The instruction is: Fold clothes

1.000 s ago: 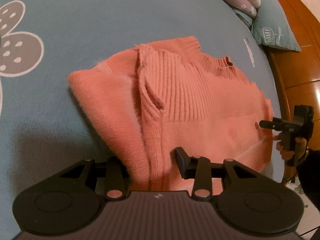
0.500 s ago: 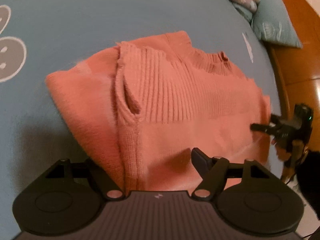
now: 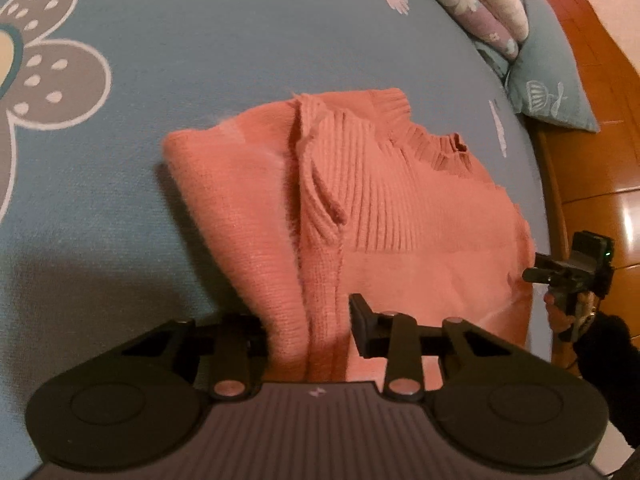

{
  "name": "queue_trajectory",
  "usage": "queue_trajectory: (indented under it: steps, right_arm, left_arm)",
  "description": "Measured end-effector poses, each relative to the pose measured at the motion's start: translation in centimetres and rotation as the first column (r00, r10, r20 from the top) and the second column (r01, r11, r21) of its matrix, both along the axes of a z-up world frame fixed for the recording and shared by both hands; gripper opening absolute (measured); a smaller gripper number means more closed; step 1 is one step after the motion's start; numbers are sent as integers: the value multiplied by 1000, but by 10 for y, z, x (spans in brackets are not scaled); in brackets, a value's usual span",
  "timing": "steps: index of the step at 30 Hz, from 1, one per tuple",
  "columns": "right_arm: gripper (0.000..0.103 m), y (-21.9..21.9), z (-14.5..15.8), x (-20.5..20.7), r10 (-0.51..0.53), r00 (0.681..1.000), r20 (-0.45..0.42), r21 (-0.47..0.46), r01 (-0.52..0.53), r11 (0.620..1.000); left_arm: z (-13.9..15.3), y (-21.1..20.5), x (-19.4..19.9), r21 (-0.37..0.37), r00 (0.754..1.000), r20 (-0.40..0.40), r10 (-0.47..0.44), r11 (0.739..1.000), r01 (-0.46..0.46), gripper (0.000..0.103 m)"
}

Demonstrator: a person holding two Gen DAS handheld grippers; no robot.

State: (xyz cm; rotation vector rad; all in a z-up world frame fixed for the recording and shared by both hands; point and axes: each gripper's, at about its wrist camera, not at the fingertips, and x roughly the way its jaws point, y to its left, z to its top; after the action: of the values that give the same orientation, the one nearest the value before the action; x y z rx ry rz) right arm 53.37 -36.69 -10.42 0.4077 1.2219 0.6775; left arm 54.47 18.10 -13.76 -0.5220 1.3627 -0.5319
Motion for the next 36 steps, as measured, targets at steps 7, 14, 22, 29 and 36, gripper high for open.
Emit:
queue_trajectory:
  steps: [7, 14, 22, 29, 36]
  right_arm:
    - [59, -45, -19, -4, -81, 982, -171, 126, 103, 987]
    - [59, -42, -27, 0, -116, 976, -186, 167, 148, 975]
    - [45, -39, -39, -2, -202, 955, -216, 193, 244, 950]
    - [34, -1, -14, -5, -237, 964, -124, -53, 232, 971]
    - [34, 6, -14, -2, -281, 949, -144, -96, 269, 958]
  left_arm:
    - [5, -2, -2, 9, 1000, 3, -15, 1000, 15, 32]
    - [7, 1, -5, 9, 1000, -19, -6, 1000, 6, 31]
    - [3, -1, -5, 12, 999, -40, 21, 1000, -20, 31]
    - [14, -18, -4, 130, 999, -40, 15, 991, -9, 33]
    - [15, -19, -9, 128, 999, -22, 48, 991, -44, 33]
